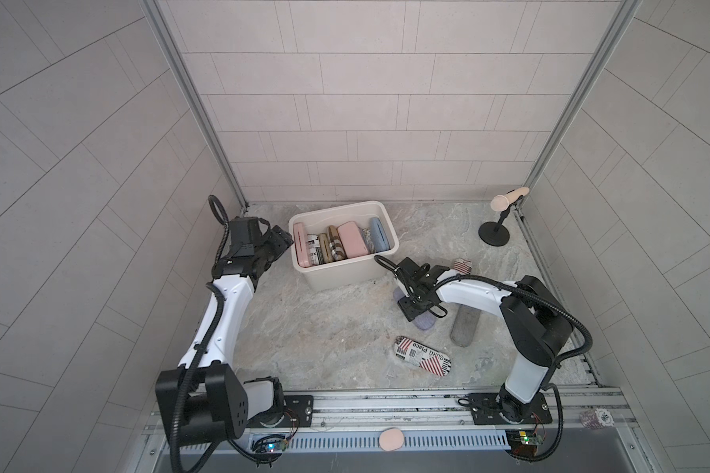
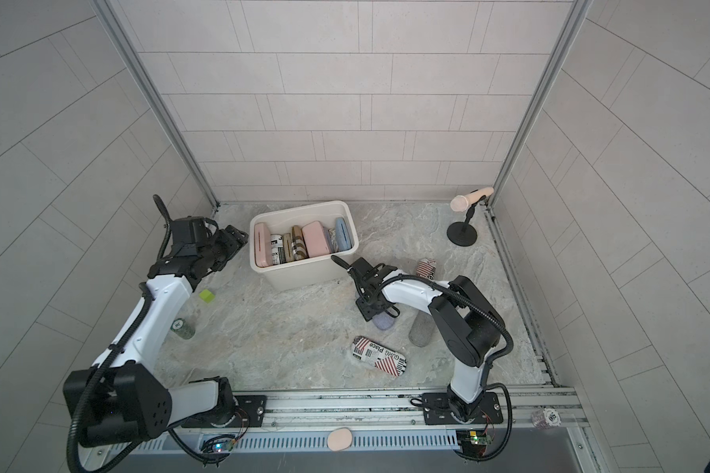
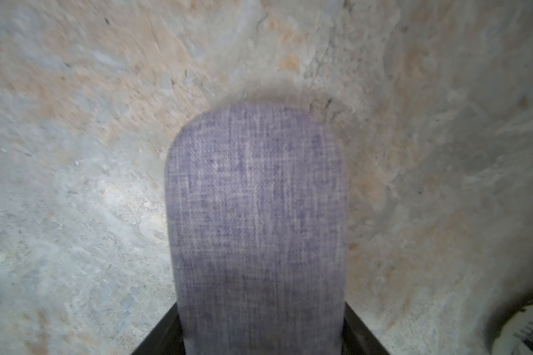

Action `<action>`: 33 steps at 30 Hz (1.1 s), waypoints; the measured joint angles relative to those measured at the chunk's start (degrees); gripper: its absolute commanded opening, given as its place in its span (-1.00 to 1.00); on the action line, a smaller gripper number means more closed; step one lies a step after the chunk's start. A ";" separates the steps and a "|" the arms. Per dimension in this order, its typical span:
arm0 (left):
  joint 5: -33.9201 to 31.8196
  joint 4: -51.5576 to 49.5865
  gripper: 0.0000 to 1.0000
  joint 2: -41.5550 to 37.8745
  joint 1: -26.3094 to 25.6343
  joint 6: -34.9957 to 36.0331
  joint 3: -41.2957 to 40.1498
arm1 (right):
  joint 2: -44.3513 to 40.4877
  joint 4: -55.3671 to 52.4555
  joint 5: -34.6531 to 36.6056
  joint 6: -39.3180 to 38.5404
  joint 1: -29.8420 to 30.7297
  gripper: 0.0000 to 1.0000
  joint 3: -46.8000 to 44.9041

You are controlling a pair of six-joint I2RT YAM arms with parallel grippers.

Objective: Put the glasses cases into the storage boxes
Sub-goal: Pick up the glasses case at the center of the board, then move the storage box to the center of the board.

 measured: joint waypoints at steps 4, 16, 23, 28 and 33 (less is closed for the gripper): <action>-0.04 -0.50 0.04 3.43 0.04 1.25 0.13 | -1.90 1.60 0.85 0.42 0.04 -0.09 -2.05; 1.86 -3.78 -0.17 11.54 0.00 7.13 5.09 | -15.34 1.68 4.50 1.51 -0.02 -0.08 -5.90; 1.18 -5.86 -0.07 10.73 -0.24 9.25 5.42 | -18.10 1.33 5.97 1.70 -0.68 -0.08 -7.69; 1.27 -5.64 0.00 6.43 -1.05 10.03 5.42 | -21.22 -0.44 7.13 1.70 -0.81 -0.08 -6.88; 3.08 -3.61 0.00 4.70 -1.51 10.54 5.42 | -23.63 -1.01 8.22 1.73 -0.81 -0.08 -4.50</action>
